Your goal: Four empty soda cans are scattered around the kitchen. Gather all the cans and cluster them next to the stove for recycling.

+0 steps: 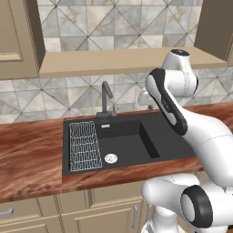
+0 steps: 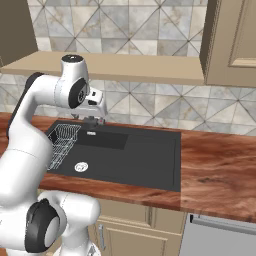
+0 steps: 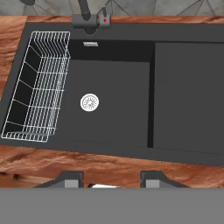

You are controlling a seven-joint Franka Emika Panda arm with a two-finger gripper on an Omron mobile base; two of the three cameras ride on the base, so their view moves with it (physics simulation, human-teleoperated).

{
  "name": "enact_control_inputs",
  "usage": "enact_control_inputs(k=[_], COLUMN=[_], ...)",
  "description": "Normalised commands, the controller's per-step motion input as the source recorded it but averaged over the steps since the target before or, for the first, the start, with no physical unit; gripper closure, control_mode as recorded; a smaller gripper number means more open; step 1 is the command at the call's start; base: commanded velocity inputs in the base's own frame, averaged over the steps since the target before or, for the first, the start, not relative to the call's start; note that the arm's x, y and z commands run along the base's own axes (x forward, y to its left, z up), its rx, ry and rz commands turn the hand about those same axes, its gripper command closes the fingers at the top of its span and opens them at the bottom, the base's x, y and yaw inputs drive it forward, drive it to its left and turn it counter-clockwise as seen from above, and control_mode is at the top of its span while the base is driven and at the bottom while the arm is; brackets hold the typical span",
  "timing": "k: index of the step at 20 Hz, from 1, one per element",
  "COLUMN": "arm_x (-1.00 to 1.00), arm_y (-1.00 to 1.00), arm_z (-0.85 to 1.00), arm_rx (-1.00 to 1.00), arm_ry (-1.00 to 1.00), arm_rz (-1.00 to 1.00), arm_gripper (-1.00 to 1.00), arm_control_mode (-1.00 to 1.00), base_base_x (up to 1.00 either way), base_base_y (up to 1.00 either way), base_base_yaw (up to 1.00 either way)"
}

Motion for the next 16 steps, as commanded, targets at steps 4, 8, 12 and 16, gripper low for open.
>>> enact_control_inputs(k=[4, 8, 12, 16], arm_x=[-0.03, -0.01, -0.01, -0.11], arm_y=[0.0, 0.0, 0.0, 0.04], arm_z=[0.0, 0.0, 0.0, -0.02], arm_rx=[0.0, 0.0, 0.0, 0.0], arm_ry=[0.0, 0.0, 0.0, 0.01], arm_rz=[0.0, 0.0, 0.0, 0.0], arm_gripper=[-1.0, -1.0, -1.0, -1.0], arm_control_mode=[-1.0, -1.0, -1.0, -1.0], base_base_x=[0.0, 0.0, 0.0, 0.0], base_base_y=[0.0, 0.0, 0.0, 0.0], base_base_yaw=[0.0, 0.0, 0.0, 0.0])
